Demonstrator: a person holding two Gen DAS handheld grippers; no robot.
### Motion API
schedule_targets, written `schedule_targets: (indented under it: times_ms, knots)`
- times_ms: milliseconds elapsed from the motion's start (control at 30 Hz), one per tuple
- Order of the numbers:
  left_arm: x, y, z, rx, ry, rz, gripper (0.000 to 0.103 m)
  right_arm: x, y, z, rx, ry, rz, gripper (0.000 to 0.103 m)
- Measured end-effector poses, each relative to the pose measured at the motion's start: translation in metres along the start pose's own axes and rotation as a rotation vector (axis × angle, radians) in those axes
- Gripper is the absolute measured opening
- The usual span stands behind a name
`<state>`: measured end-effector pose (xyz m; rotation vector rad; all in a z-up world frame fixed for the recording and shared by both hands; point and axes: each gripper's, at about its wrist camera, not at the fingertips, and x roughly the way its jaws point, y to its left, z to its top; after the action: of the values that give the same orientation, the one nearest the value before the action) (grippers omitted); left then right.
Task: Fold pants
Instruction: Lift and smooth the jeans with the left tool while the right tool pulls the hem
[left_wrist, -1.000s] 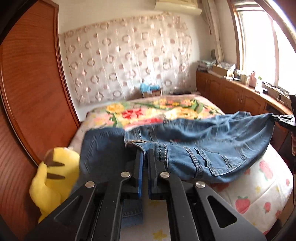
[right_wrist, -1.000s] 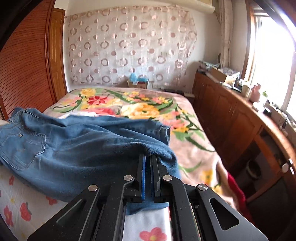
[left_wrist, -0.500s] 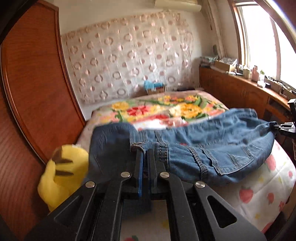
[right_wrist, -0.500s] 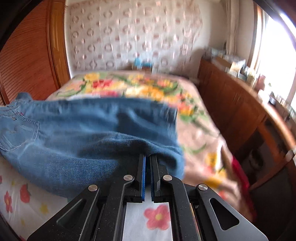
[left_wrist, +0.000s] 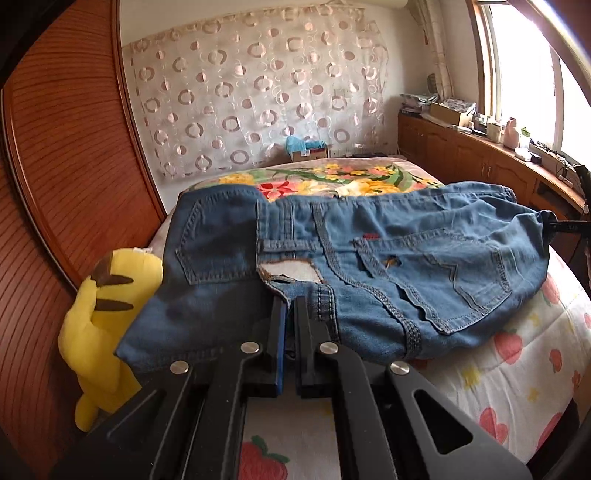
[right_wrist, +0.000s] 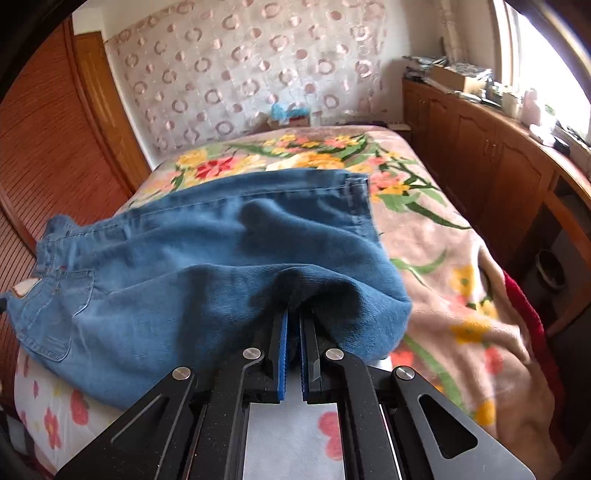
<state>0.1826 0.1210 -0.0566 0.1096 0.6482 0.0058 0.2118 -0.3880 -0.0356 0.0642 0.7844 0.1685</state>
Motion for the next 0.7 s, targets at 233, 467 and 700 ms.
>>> schedule_targets:
  times_ms: [233,467,700]
  knots:
    - [0.013,-0.002,-0.021,-0.015,0.023,-0.016,0.005,-0.007,-0.030,-0.022,0.077,0.025,0.009,0.044]
    - [0.020,-0.004,-0.032,-0.011,0.044,-0.021,0.005,0.002,-0.060,0.002,0.248,-0.017,0.053,0.040]
    - [0.020,-0.002,-0.032,-0.009,0.044,-0.029,0.005,0.013,-0.036,0.047,0.109,-0.073,0.073,0.003]
